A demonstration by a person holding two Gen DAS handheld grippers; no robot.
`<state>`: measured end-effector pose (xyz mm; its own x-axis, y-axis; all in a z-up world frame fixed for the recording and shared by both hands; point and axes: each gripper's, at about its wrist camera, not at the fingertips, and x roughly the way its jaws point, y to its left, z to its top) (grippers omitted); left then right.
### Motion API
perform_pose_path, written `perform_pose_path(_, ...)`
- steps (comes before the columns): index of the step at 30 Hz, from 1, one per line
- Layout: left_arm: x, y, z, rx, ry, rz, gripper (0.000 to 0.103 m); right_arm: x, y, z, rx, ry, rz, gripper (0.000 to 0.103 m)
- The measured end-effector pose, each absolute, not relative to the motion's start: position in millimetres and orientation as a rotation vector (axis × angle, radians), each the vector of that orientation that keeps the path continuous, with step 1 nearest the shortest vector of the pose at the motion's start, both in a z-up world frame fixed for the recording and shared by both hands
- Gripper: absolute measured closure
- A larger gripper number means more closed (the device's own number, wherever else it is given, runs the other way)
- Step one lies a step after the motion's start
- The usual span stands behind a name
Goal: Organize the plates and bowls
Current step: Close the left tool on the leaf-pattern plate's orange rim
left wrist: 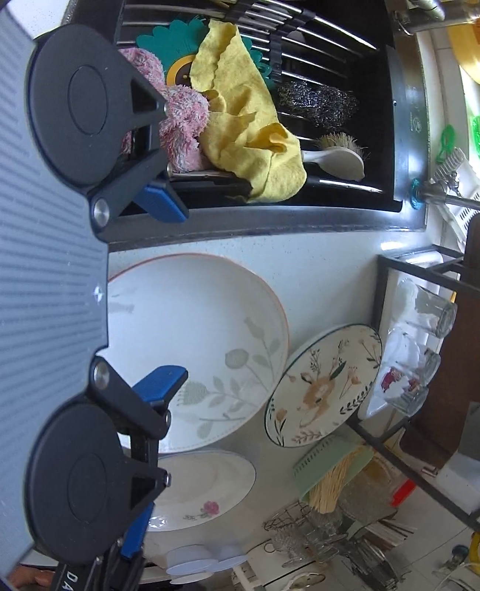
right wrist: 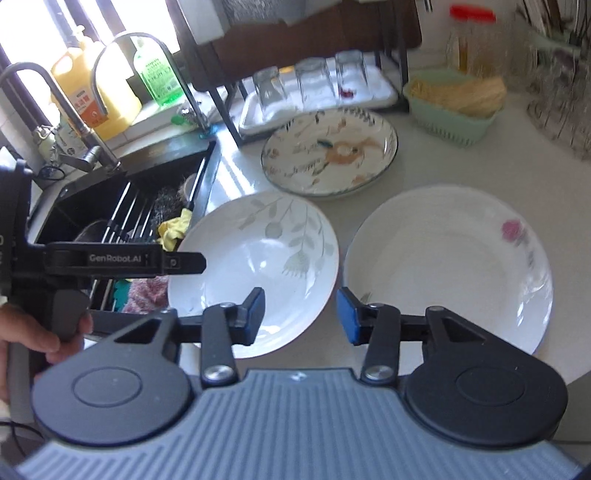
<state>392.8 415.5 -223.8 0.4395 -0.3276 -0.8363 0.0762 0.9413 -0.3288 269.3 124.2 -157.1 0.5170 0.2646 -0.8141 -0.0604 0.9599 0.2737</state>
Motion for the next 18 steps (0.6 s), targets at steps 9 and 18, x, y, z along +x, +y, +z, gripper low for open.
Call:
perform_pose_path(9,428,412,-233,-0.224,1.14,-0.289,0.054,279,115,-191,0.404,1.173,0.123,0.075)
perform_pose_path(18,448,409,-241,-0.171,1.157,-0.305,0.082,290,109,-203,0.52,1.168,0.098,0.086)
